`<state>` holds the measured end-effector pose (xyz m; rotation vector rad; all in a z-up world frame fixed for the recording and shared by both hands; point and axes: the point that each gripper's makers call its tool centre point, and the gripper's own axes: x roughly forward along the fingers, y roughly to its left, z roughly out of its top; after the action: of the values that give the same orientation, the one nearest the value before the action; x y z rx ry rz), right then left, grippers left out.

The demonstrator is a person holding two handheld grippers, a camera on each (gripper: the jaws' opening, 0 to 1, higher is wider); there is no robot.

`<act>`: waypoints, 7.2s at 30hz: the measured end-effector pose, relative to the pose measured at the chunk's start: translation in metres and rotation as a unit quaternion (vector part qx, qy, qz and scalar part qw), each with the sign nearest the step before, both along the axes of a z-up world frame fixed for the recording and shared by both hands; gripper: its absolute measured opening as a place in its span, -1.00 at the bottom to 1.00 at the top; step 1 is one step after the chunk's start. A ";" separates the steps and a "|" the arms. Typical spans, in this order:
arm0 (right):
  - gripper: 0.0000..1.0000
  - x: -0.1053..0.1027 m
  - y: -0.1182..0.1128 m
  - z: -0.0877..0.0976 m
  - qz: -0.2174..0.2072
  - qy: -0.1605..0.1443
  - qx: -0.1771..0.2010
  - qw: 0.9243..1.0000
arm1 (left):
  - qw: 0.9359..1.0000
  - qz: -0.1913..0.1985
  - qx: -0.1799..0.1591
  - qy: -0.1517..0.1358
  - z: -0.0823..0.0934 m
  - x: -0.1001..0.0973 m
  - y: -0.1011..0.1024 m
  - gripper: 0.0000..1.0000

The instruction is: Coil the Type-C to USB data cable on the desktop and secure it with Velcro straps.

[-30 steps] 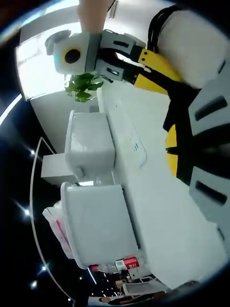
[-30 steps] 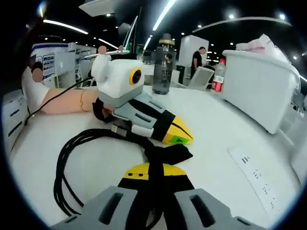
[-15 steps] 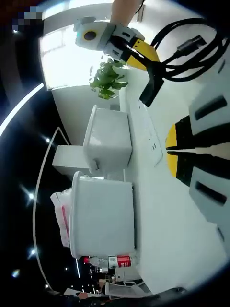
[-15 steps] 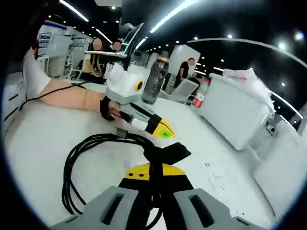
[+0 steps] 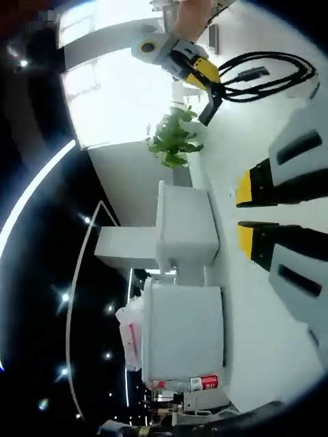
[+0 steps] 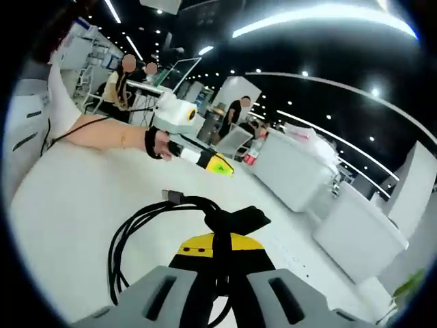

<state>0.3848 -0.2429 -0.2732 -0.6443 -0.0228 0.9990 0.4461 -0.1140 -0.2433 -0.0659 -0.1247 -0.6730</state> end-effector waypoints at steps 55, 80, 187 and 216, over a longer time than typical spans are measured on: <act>-0.54 -0.015 -0.024 -0.017 -0.108 0.109 0.226 0.962 | 0.996 -0.056 -0.073 0.009 -0.002 -0.136 -0.055 -0.28; -0.04 -0.041 -0.068 0.011 -0.278 -0.009 0.371 0.886 | 0.995 -0.010 -0.087 -0.039 0.023 -0.139 -0.036 -0.10; -0.06 -0.102 0.006 0.020 -0.161 -0.045 0.328 0.930 | 0.998 0.040 0.034 0.020 -0.052 -0.104 -0.027 -0.01; 0.03 -0.029 -0.072 0.000 -0.274 -0.017 0.259 0.926 | 0.980 0.189 -0.059 0.011 -0.022 -0.135 -0.009 0.19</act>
<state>0.3557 -0.3150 -0.2732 -0.1568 -0.1268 0.4061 0.3113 -0.1235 -0.2653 -0.1599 -0.1511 -0.2845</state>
